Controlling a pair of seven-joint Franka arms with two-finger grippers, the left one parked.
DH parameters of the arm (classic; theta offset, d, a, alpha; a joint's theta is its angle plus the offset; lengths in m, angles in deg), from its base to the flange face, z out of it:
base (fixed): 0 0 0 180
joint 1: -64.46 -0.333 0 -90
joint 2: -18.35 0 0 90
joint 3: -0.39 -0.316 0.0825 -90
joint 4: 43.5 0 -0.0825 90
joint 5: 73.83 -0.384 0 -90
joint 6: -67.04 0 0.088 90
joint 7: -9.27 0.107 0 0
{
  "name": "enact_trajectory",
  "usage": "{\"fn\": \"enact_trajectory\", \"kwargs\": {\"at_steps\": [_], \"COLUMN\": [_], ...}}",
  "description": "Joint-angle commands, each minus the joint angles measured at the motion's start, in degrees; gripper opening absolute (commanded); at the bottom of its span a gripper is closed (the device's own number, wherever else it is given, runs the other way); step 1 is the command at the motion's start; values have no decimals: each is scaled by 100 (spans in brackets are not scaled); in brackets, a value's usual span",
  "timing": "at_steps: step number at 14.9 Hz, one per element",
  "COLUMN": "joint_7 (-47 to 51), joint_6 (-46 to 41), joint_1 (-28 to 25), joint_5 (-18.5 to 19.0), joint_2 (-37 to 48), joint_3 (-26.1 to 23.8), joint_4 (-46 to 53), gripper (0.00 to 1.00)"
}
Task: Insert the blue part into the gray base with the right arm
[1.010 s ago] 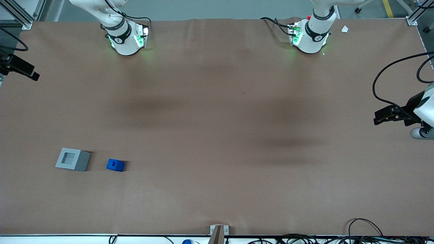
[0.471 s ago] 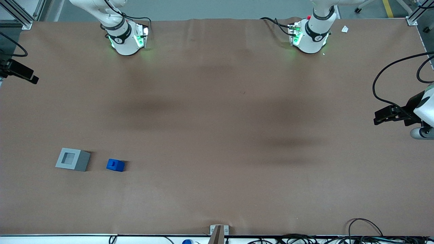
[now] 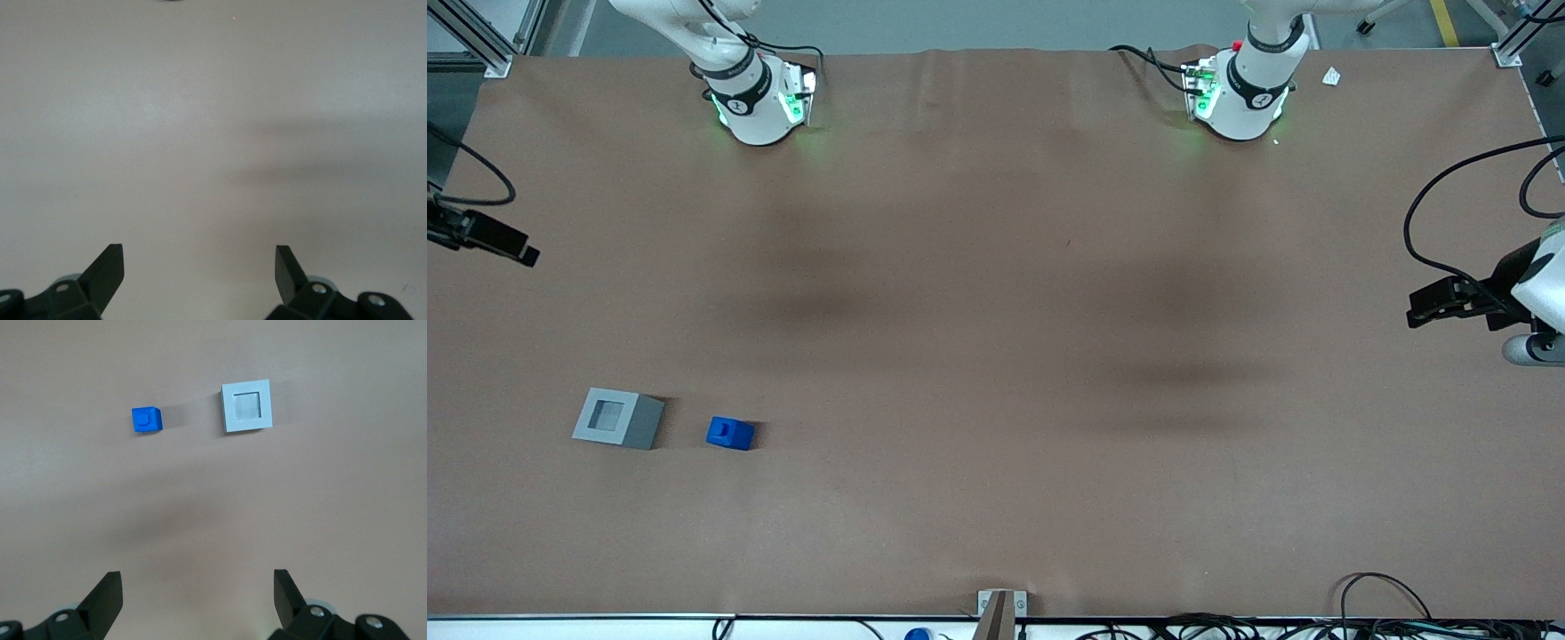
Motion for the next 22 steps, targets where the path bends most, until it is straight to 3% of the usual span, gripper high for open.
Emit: {"fn": "enact_trajectory", "kwargs": {"at_steps": [1, 8, 15, 19, 22], "joint_7": [20, 73, 837, 908, 925], "joint_6": [216, 1261, 2315, 3247, 3424], "joint_1": [12, -260, -744, -543, -489], "joint_5": [-37, -90, -90, -90, -107], "joint_2": [-391, -1014, -1823, -2500, -2747], "joint_3": [-61, -70, -70, -78, -78], "joint_4": [25, -503, -582, -564, -555], "gripper": [100, 100, 100, 100, 100]}}
